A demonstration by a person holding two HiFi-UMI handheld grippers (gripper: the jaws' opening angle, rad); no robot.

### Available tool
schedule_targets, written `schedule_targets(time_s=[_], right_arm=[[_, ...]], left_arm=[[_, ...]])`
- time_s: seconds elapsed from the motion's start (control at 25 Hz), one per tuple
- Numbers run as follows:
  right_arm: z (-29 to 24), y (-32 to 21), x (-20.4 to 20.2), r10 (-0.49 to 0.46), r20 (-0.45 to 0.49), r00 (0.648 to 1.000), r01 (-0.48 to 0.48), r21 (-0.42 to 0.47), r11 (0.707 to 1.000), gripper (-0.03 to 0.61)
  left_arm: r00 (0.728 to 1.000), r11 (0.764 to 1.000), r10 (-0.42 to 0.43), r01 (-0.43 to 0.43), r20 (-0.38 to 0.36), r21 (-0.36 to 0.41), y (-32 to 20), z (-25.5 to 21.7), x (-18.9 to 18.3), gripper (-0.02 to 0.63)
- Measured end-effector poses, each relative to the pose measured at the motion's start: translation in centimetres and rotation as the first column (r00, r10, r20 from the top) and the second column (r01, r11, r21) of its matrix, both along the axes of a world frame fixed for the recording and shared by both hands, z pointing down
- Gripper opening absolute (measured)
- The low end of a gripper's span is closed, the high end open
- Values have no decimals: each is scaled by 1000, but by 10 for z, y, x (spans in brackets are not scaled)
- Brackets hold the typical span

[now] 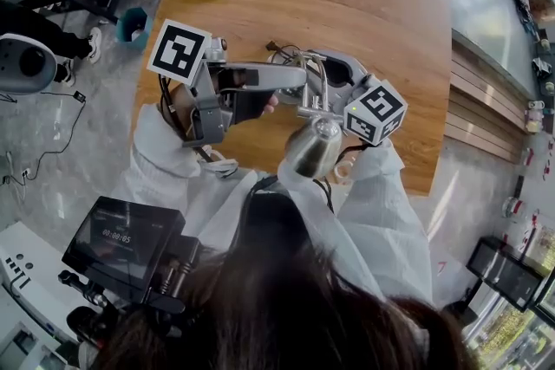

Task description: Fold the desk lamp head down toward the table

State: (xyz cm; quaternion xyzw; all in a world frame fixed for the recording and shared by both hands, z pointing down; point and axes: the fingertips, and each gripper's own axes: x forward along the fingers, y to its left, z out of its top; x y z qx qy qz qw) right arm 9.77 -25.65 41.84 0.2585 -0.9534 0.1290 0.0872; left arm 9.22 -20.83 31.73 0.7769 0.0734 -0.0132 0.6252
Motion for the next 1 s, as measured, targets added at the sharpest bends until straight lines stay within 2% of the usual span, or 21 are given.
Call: schedule_targets(time_s=[0.28,0.48,0.68,0.8,0.96,1.0], right_arm=[[1,-2,0,-30,2,1000,30,-11,999,114],[1,-3,2,-81,-10,997,81,-15,997,123],[0,-4,1,-121,-12,993,120,-21,993,129],[-3,-4,-3,-128,-17,992,128,-11,992,135],[-3,-1,1,-114,31,993,115,-32,993,144],[-3,0,1,-104,56,993,107,-41,993,123]], left_arm=[[1000,999,21,-21,16,28,14,10,-2,126],[995,995,51,-59,90,86,27,25,-2,103],[992,995,62,-70,106,70,38,42,-2,86],[988,993,65,-78,140,88,42,54,-3,83],[977,985,68,-99,202,144,48,72,4,54],[973,981,59,-97,222,167,48,79,5,41]])
